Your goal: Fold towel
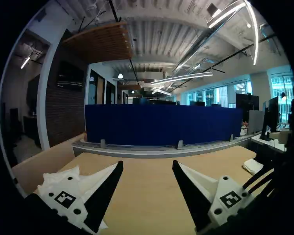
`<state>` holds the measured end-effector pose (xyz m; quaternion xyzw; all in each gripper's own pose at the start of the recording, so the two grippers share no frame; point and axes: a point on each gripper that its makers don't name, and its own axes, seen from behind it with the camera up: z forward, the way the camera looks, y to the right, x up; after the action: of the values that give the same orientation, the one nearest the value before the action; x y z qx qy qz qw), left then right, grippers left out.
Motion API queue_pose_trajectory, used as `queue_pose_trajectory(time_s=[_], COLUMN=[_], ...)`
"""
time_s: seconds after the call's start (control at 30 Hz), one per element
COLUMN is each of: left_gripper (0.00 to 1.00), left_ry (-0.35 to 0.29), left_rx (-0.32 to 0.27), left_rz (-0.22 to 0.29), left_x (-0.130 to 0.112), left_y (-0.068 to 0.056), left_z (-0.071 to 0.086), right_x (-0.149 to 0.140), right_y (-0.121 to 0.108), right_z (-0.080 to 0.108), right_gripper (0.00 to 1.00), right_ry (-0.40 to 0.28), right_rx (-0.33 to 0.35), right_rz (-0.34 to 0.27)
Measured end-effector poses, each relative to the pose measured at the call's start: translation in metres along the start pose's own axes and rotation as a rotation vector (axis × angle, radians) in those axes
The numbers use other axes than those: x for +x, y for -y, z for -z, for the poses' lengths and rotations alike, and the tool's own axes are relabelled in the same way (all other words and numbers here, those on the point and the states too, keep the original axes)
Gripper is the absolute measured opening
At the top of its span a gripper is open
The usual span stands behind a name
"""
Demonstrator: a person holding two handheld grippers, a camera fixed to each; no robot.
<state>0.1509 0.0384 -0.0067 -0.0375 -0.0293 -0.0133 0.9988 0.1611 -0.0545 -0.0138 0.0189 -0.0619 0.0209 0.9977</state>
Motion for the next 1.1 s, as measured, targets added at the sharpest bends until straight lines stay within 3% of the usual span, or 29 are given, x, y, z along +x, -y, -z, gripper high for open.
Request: queue_pose_trajectory(time_s=[0.07, 0.27, 0.47, 0.67, 0.87, 1.1], left_gripper=[0.93, 0.93, 0.93, 0.93, 0.93, 0.93], left_ry=[-0.007, -0.028, -0.058, -0.079, -0.09, -0.1], left_rx=[-0.005, 0.028, 0.063, 0.095, 0.101, 0.09], left_rz=[0.003, 0.011, -0.037, -0.04, -0.016, -0.023], left_x=[0.0, -0.005, -0.015, -0.035, -0.06, -0.087], left_y=[0.001, 0.019, 0.036, 0.056, 0.062, 0.057], left_z=[0.001, -0.001, 0.002, 0.01, 0.016, 0.012], right_x=[0.001, 0.004, 0.005, 0.014, 0.017, 0.01], right_y=[0.004, 0.015, 0.029, 0.028, 0.022, 0.025], right_z=[0.0, 0.001, 0.004, -0.002, -0.006, -0.008], right_gripper=[1.0, 1.0, 1.0, 1.0, 1.0, 1.0], right_ry=[0.001, 0.015, 0.037, 0.037, 0.041, 0.043], right_rx=[0.003, 0.014, 0.04, 0.012, -0.037, -0.051], right_rz=[0.002, 0.016, 0.051, 0.096, 0.086, 0.103])
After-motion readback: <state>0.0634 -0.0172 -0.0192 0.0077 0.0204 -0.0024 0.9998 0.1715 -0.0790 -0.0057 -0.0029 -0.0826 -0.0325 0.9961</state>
